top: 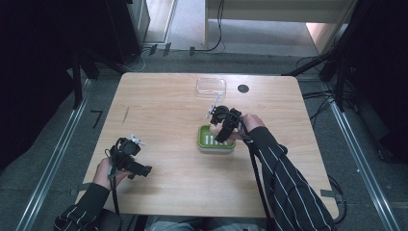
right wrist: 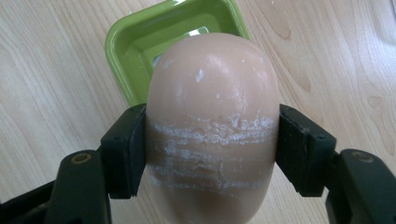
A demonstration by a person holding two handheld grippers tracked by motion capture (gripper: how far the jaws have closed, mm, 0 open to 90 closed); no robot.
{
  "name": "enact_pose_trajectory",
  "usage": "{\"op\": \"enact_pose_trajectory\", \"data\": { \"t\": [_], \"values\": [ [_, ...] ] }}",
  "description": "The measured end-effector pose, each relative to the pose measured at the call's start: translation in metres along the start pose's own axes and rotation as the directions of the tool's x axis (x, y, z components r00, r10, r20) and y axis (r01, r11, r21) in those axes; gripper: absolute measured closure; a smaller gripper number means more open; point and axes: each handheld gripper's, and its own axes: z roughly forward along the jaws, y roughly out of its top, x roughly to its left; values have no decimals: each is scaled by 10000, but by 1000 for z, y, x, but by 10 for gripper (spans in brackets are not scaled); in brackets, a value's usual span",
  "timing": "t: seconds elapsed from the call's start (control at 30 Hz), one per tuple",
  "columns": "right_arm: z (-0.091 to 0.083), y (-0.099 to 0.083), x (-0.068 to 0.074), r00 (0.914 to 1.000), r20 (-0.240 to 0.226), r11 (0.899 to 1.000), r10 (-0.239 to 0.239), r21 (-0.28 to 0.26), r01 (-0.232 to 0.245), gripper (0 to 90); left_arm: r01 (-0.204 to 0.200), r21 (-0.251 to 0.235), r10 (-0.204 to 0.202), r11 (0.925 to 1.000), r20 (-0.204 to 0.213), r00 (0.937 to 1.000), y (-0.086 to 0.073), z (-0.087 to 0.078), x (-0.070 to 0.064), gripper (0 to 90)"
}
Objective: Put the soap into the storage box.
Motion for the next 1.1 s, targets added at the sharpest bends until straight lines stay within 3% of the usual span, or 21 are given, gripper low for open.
{"op": "enact_pose_trajectory", "data": {
  "t": [1.1],
  "values": [
    [35,11,-3,9998,-187,9996,-100,252,105,334,42,17,-42,10000,-40,10000,-2,0,0,5]
  ]
}}
